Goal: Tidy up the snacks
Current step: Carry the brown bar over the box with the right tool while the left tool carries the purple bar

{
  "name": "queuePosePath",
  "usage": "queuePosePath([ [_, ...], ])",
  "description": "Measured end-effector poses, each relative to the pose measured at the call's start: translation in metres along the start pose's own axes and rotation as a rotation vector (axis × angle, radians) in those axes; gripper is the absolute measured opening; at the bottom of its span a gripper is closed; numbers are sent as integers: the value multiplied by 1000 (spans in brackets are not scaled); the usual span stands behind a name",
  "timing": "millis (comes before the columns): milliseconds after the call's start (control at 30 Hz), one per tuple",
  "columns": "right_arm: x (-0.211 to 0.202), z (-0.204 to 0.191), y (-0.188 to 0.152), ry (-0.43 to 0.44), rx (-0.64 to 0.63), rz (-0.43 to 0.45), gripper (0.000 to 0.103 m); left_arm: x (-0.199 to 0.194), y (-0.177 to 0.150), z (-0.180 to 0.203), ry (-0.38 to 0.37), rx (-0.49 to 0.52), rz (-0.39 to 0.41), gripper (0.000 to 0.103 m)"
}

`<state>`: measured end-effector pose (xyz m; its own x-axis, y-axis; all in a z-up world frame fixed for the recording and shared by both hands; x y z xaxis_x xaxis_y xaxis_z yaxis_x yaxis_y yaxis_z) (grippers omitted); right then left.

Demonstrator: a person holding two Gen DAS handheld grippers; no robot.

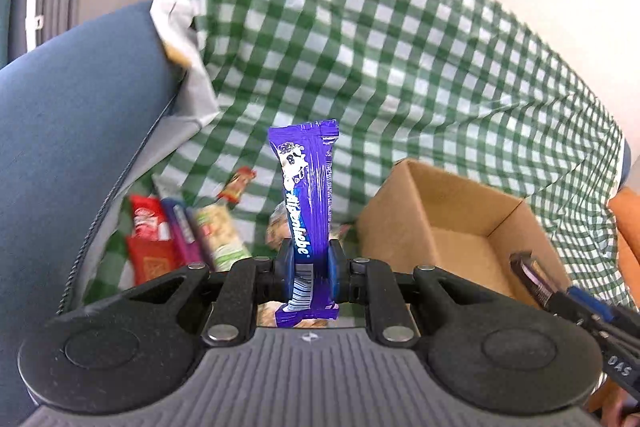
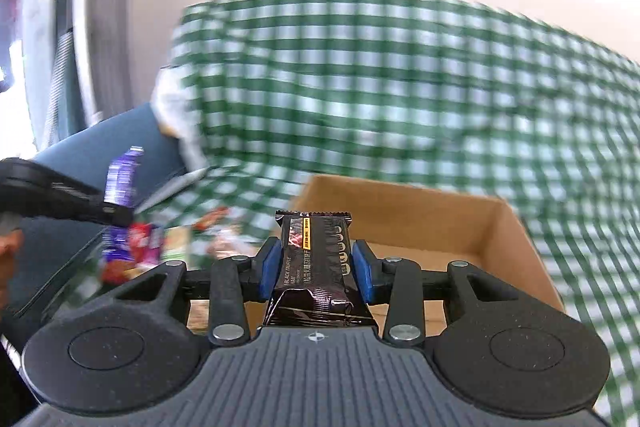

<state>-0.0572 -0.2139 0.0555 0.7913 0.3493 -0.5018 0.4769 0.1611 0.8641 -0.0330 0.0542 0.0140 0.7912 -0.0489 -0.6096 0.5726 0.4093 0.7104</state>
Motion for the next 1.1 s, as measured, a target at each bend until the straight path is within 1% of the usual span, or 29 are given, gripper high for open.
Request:
queuePosePath([
  [100,-1,23,-4,-41,53,-16,41,2,0,10,-22,9,23,17],
  [200,-9,36,-7,-67,67,-9,41,0,-1,21,-50,22,49,17],
  [333,-14,49,-11,-97,94,-21,41,-1,-5,38,-98,64,74,17],
  [533,-19,57,-14,-131,66,-14,41,5,-21,73,-168,166,60,17],
  [733,-20,64,-17,-175,26,-18,41,4,-40,104,-254,254,80,17],
  [900,-22,71,-19,-200,43,-22,41,5,-51,120,-310,288,80,17],
  [1100,-23,72,-20,-222,68,-26,41,8,-57,128,-336,311,72,17],
])
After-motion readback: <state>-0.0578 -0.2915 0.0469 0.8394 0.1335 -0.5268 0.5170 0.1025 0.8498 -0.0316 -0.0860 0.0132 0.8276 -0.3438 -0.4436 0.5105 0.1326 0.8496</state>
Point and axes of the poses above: each gripper's, at about its wrist camera, not at the fingertips, and x roughly the way its jaws point, z to its right, y to its top, the point moved 2 cm from there along x, roughly the way its jaws point, and after that the axes turned 5 degrees about -x, right-handed, at the moved point
